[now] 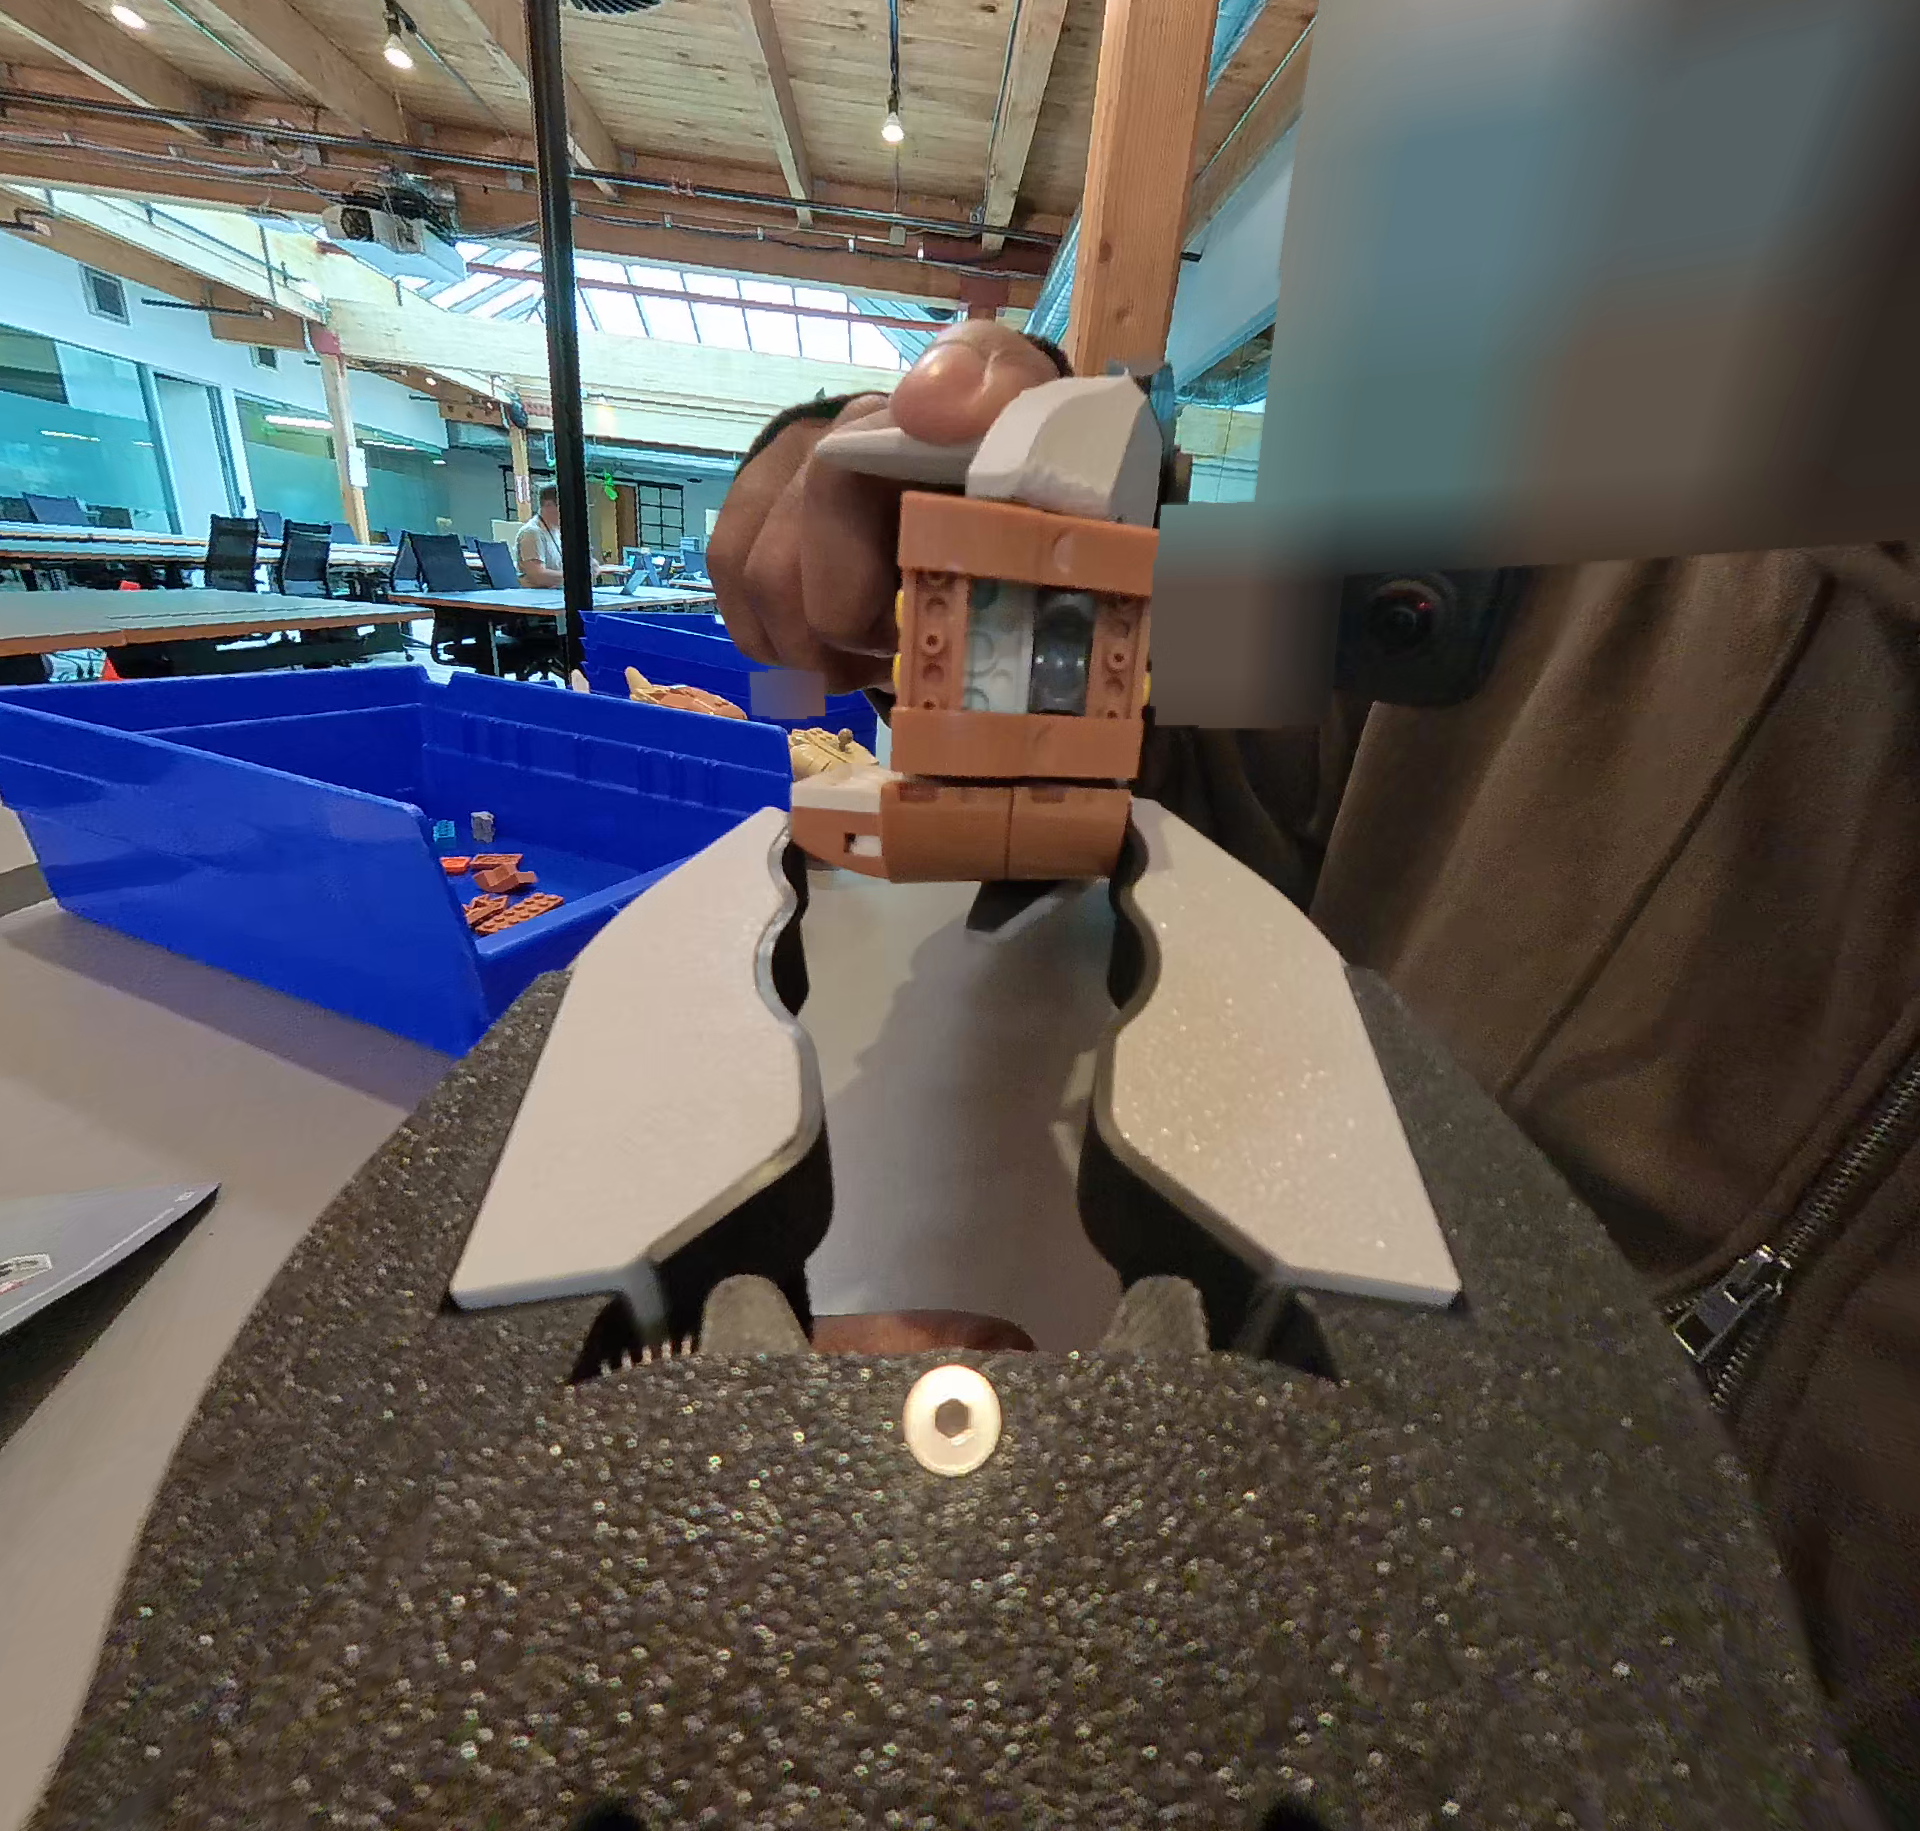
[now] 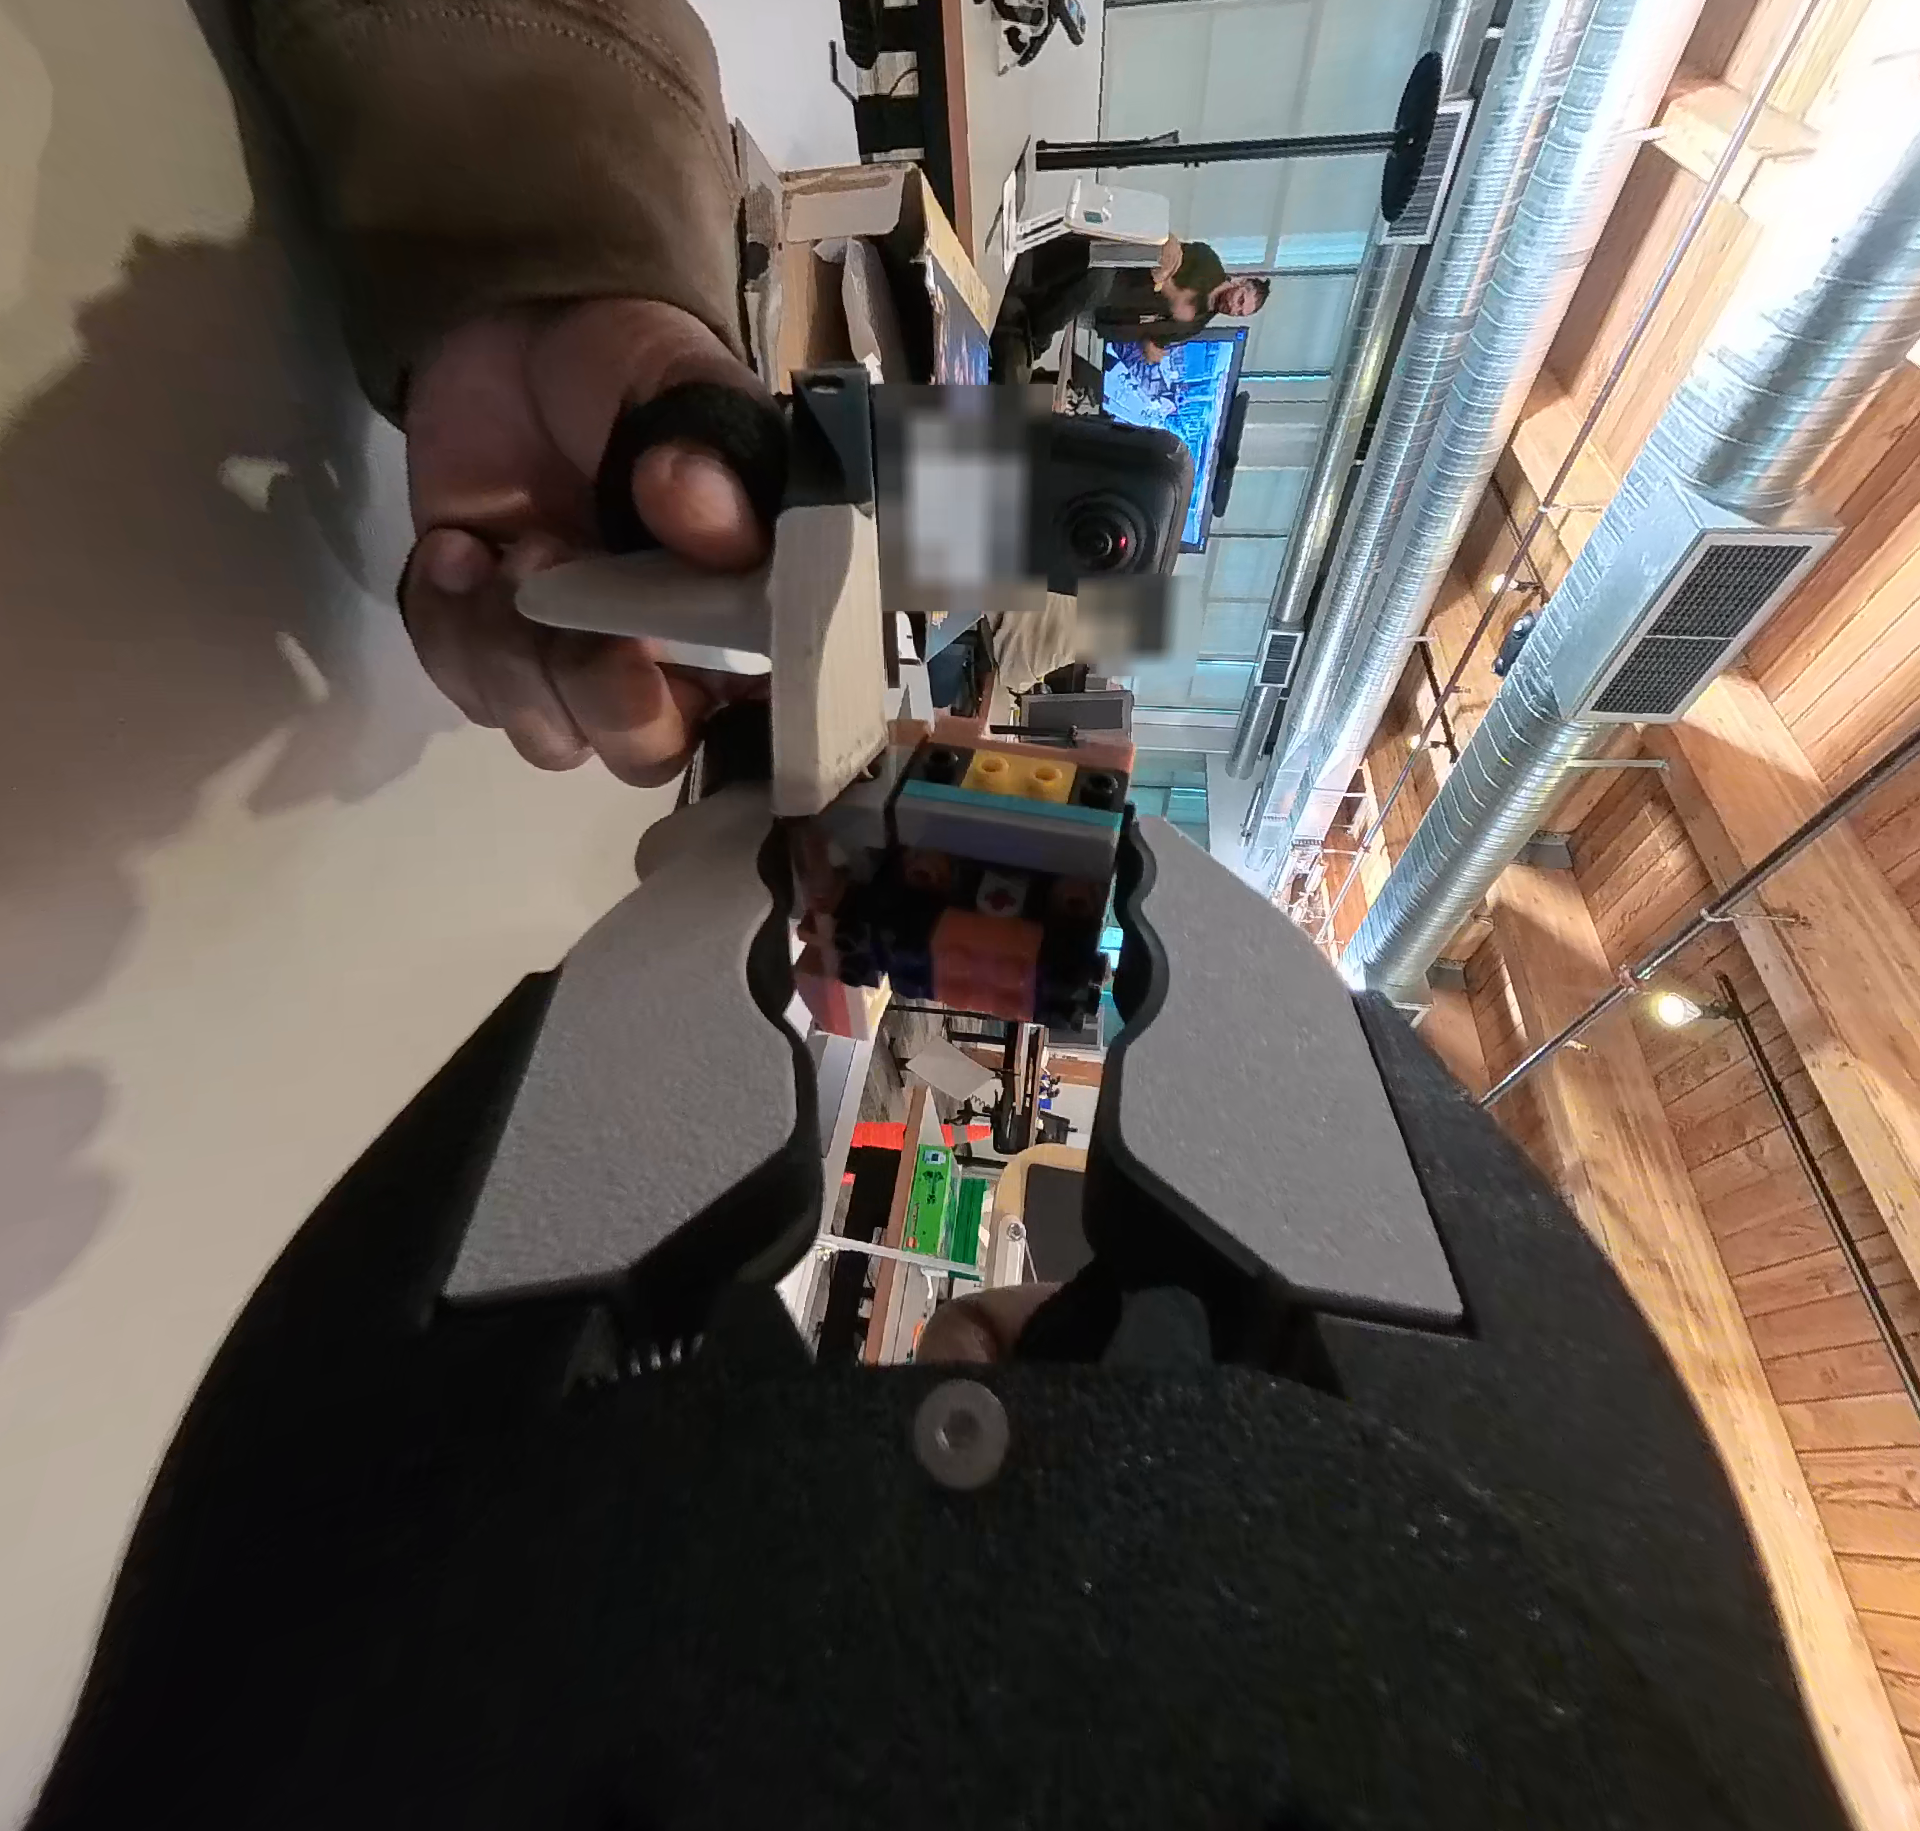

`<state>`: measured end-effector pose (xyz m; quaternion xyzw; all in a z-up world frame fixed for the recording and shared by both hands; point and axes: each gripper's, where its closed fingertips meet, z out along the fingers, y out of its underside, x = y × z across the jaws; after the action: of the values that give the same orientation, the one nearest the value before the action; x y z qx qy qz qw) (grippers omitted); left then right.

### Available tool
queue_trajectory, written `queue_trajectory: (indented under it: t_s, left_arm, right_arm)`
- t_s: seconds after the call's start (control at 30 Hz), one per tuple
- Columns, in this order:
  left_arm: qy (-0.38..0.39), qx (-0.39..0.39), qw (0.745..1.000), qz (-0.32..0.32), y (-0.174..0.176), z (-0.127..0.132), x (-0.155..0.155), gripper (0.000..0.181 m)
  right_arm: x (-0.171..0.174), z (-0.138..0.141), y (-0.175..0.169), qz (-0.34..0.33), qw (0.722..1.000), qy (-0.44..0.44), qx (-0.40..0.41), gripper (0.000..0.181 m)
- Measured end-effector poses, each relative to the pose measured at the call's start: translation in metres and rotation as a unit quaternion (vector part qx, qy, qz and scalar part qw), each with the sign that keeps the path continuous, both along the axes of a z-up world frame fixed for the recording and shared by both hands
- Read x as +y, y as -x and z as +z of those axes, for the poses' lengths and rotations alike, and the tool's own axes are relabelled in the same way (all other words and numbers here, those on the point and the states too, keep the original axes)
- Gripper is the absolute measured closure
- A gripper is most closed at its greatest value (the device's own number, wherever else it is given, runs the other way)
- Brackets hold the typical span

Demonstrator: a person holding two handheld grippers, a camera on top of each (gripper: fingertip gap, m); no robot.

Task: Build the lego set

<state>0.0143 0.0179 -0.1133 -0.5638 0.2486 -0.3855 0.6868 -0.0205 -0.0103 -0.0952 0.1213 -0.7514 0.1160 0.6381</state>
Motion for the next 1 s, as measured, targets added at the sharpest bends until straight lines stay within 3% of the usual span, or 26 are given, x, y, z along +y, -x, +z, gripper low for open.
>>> queue_trajectory:
  t_s: [0.37, 1.0]
  left_arm:
    - [0.005, 0.008, 1.0, 0.018, 0.0024, -0.0022, 0.0044, 0.124]
    - [0.007, 0.014, 1.0, 0.011, 0.001, -0.003, 0.0023, 0.125]
  right_arm:
    - [0.0061, -0.0012, 0.0012, -0.02, 0.999, 0.012, 0.022, 0.123]
    - [0.0062, -0.0015, -0.0011, 0.018, 0.999, 0.009, 0.034, 0.124]
